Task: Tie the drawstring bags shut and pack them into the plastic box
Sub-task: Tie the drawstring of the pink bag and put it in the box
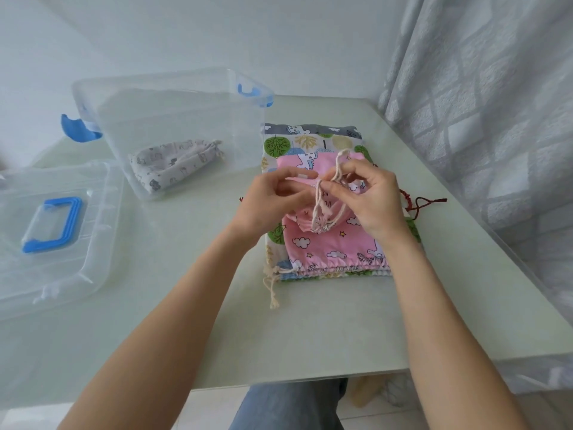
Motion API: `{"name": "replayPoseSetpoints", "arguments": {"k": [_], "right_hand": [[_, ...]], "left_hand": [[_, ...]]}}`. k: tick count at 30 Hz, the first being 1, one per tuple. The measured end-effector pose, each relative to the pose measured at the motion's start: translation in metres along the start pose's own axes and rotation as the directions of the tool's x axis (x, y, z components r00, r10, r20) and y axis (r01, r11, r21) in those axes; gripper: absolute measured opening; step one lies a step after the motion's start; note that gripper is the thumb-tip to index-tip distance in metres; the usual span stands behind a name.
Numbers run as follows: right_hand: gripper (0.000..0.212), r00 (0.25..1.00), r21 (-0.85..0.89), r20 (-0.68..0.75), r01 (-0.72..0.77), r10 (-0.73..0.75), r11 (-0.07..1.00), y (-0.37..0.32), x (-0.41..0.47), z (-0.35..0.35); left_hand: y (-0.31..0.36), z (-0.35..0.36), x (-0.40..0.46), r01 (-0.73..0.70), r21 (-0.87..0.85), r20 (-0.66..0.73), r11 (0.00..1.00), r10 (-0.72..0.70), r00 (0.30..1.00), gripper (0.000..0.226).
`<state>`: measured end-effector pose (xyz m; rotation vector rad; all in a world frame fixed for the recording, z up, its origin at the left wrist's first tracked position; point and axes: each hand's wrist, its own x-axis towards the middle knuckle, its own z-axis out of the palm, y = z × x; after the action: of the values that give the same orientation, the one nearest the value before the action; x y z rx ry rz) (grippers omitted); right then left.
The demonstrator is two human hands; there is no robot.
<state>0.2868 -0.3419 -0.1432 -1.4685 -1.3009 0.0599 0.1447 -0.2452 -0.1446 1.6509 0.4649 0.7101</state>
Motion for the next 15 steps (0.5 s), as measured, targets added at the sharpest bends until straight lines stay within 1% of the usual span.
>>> {"name": "replayPoseSetpoints", "arguments": {"k": [3,5,7,9,10,11,12,13,14,15], "right_hand": [[0.015,0.998,0.049,-0.021,-0.064,0.065,0.997,0.003,0.002,-0.001],[0.014,0.991,0.085,-0.058,-0.114,0.119,0.99,0.007,0.002,-0.003],[0.013,0.981,0.128,-0.106,-0.149,0.163,0.98,0.011,0.002,-0.007],[0.019,0.971,0.147,-0.131,-0.182,0.202,0.972,0.013,0.003,-0.009],[0.023,0.968,0.158,-0.129,-0.196,0.217,0.968,0.013,0.004,-0.011],[0.025,0.965,0.175,-0.119,-0.21,0.232,0.962,0.012,0.004,-0.012],[0.025,0.964,0.195,-0.105,-0.22,0.244,0.956,0.012,0.004,-0.013],[0.026,0.963,0.216,-0.095,-0.228,0.252,0.95,0.011,0.004,-0.013],[0.031,0.961,0.242,-0.093,-0.232,0.261,0.942,0.011,0.004,-0.014],[0.037,0.958,0.27,-0.101,-0.235,0.27,0.934,0.011,0.003,-0.016]], "left_hand": [[-0.002,-0.008,0.005,-0.056,0.126,-0.159,0.99,0.076,0.984,0.013],[-0.004,-0.014,0.007,-0.064,0.174,-0.215,0.983,0.101,0.971,0.017],[-0.007,-0.018,0.009,-0.048,0.178,-0.222,0.983,0.088,0.971,0.022],[-0.009,-0.021,0.009,-0.033,0.245,-0.181,0.969,0.079,0.98,0.024],[-0.009,-0.022,0.009,-0.028,0.248,-0.155,0.968,0.069,0.986,0.024],[-0.009,-0.022,0.009,-0.024,0.197,-0.133,0.98,0.051,0.99,0.023],[-0.006,-0.023,0.008,-0.021,0.078,-0.11,0.997,0.03,0.994,0.021],[-0.003,-0.023,0.007,-0.022,-0.085,-0.085,0.996,0.014,0.996,0.02],[0.001,-0.023,0.006,-0.021,-0.264,-0.063,0.964,0.004,0.998,0.021],[0.005,-0.024,0.006,-0.018,-0.421,-0.048,0.907,-0.003,0.999,0.023]]}}
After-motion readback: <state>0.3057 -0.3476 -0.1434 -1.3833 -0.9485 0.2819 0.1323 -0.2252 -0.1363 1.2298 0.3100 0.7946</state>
